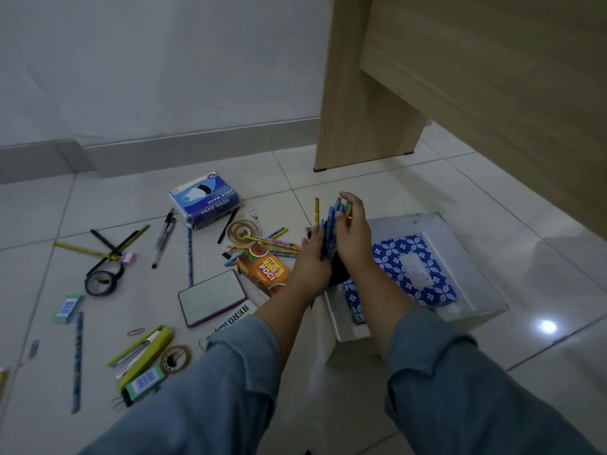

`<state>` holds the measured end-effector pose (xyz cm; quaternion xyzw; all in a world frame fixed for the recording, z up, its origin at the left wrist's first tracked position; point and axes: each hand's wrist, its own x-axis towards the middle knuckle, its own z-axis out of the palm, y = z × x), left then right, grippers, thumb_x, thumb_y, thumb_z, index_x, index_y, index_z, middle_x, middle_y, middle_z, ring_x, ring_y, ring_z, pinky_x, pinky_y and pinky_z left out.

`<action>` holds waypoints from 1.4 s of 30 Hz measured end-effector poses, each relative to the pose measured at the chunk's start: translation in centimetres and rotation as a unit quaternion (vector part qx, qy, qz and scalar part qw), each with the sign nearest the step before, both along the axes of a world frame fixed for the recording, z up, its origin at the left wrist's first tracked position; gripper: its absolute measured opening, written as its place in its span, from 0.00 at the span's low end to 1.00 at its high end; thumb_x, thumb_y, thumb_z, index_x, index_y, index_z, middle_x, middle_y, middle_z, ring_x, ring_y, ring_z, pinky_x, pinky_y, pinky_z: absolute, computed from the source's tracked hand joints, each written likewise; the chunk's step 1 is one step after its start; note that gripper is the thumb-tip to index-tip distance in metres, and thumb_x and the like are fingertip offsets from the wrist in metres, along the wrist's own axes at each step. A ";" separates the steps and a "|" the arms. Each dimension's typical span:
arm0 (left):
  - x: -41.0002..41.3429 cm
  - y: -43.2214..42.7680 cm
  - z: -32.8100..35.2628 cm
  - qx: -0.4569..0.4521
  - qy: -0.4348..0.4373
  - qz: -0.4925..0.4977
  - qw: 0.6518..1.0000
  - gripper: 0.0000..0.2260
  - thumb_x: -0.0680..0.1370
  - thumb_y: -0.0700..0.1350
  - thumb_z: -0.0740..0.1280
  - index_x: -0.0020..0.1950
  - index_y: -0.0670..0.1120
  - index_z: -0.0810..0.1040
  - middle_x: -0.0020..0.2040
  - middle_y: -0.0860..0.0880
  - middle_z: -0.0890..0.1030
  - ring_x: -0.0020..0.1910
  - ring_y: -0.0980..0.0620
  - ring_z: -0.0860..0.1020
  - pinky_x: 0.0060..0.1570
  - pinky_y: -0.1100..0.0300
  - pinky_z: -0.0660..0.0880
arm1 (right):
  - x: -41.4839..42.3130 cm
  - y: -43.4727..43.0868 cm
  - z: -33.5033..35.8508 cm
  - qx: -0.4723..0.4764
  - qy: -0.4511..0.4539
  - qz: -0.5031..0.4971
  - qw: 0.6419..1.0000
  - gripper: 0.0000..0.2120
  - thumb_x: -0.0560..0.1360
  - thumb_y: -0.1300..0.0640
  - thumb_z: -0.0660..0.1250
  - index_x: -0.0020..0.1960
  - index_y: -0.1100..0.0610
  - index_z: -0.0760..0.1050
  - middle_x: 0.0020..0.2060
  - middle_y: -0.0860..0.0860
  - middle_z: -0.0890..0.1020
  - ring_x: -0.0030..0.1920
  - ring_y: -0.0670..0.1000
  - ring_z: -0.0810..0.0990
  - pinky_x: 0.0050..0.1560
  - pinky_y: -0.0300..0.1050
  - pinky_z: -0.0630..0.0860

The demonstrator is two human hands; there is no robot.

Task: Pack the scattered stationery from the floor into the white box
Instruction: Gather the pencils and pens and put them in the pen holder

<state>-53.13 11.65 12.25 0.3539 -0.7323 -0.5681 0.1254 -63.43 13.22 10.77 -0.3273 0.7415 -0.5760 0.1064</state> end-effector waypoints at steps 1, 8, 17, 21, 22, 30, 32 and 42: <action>0.1 0.0 -0.2 -0.006 0.000 -0.003 1.000 0.30 0.77 0.29 0.53 0.77 0.46 0.51 0.78 0.46 0.52 0.77 0.46 0.50 0.76 0.49 0.53 | -0.2 0.1 0.0 0.007 0.004 0.000 1.000 0.16 0.81 0.59 0.55 0.68 0.53 0.66 0.58 0.54 0.78 0.49 0.51 0.78 0.35 0.23 0.69; 0.5 0.8 -1.5 -0.037 0.044 0.129 0.990 0.22 0.78 0.33 0.59 0.71 0.45 0.68 0.68 0.45 0.74 0.65 0.49 0.73 0.54 0.70 0.68 | -1.3 0.6 -0.2 0.036 0.025 0.002 0.999 0.21 0.81 0.59 0.55 0.73 0.52 0.62 0.42 0.46 0.69 0.35 0.35 0.63 0.39 0.28 0.61; 1.5 -0.1 -1.3 -0.133 0.061 0.208 0.967 0.17 0.78 0.33 0.57 0.66 0.42 0.70 0.60 0.42 0.77 0.59 0.46 0.76 0.53 0.64 0.70 | -1.3 1.1 0.5 0.042 -0.009 -0.016 0.999 0.20 0.82 0.56 0.54 0.73 0.50 0.62 0.49 0.49 0.80 0.41 0.45 0.75 0.44 0.39 0.70; 0.7 -0.7 0.7 -0.132 0.167 0.259 0.942 0.20 0.79 0.35 0.57 0.70 0.44 0.65 0.61 0.42 0.71 0.57 0.48 0.73 0.58 0.54 0.73 | -1.5 1.1 0.1 0.032 -0.043 -0.019 0.998 0.19 0.82 0.54 0.53 0.73 0.49 0.62 0.41 0.48 0.74 0.31 0.39 0.65 0.34 0.36 0.66; 0.3 -0.9 1.6 -0.117 0.201 0.268 0.935 0.19 0.79 0.35 0.57 0.70 0.45 0.67 0.60 0.42 0.71 0.56 0.50 0.72 0.57 0.57 0.73 | -1.5 1.1 0.1 0.031 -0.049 -0.018 0.998 0.20 0.82 0.54 0.52 0.73 0.49 0.62 0.42 0.48 0.74 0.31 0.38 0.64 0.34 0.35 0.66; -1.8 -1.9 4.1 -0.103 0.277 0.252 0.921 0.13 0.78 0.37 0.61 0.62 0.44 0.73 0.52 0.47 0.77 0.48 0.54 0.76 0.50 0.62 0.75 | -1.1 1.0 0.3 0.027 -0.047 -0.014 0.998 0.20 0.82 0.54 0.52 0.74 0.52 0.60 0.66 0.48 0.72 0.63 0.43 0.71 0.60 0.33 0.64; -2.0 -1.7 2.7 -0.105 0.206 0.217 0.948 0.10 0.78 0.39 0.61 0.58 0.43 0.75 0.52 0.44 0.79 0.50 0.48 0.77 0.53 0.54 0.75 | -0.9 0.9 0.3 0.033 -0.036 -0.016 0.999 0.20 0.83 0.54 0.51 0.75 0.52 0.59 0.72 0.48 0.67 0.67 0.43 0.66 0.60 0.27 0.60; 1.9 -2.9 -0.7 -0.165 0.080 0.243 0.953 0.12 0.78 0.44 0.63 0.60 0.42 0.76 0.61 0.43 0.74 0.62 0.48 0.71 0.59 0.65 0.65 | 2.4 -1.4 3.5 -0.057 0.212 -0.136 0.966 0.13 0.76 0.67 0.58 0.58 0.63 0.76 0.56 0.59 0.78 0.59 0.57 0.74 0.61 0.42 0.67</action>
